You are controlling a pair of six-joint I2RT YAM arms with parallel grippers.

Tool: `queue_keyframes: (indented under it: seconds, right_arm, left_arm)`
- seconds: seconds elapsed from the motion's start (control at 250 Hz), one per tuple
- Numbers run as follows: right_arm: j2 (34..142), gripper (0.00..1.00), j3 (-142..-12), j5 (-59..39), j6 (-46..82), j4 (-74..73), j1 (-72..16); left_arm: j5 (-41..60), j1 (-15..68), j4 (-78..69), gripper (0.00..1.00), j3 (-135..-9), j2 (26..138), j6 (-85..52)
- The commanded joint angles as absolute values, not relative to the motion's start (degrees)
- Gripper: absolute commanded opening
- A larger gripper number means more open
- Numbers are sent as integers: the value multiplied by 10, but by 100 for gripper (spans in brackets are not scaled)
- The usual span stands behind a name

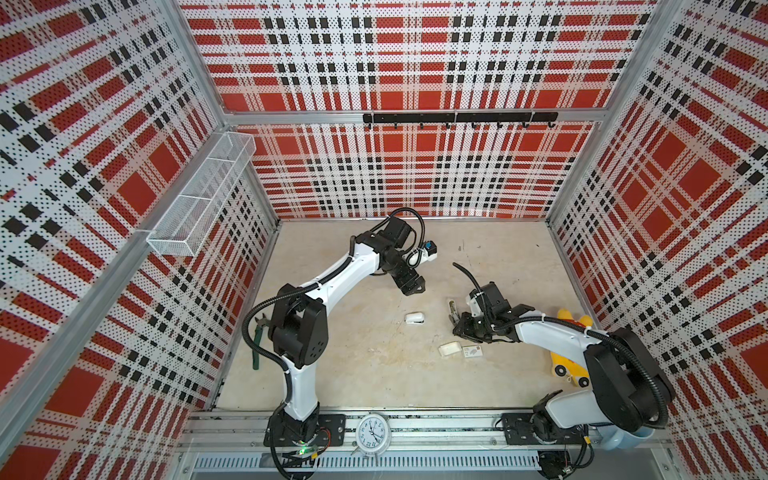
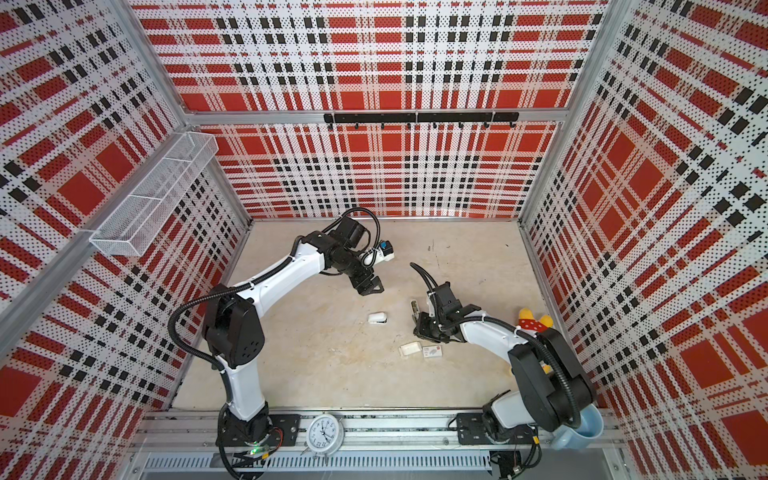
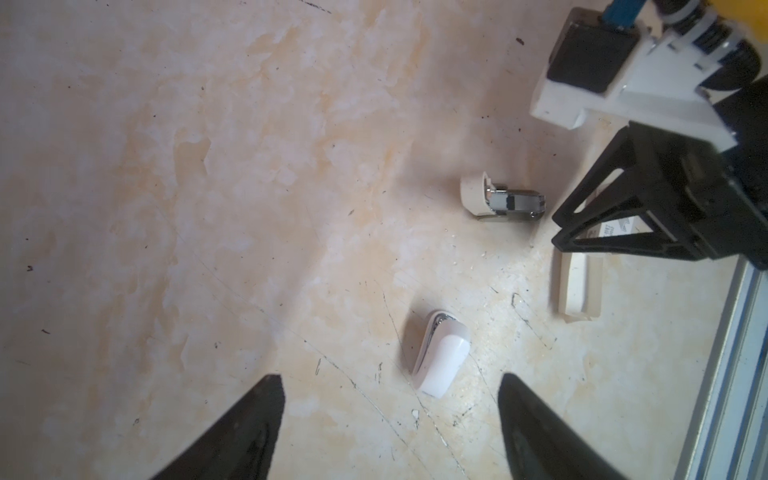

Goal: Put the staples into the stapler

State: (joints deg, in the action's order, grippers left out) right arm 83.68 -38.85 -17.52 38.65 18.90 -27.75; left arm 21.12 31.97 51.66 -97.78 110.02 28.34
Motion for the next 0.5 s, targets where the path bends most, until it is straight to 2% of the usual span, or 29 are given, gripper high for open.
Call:
queue_keyframes:
  seconds: [0.0,0.496]
  right_arm:
    - [848,28,-383,-181,375,167,-272]
    - [881,27,-418,-158,334,193,-238]
  left_arm:
    - [230,325,516,83,-993,1105,281]
    - [235,331,524,83,-980,1105,297]
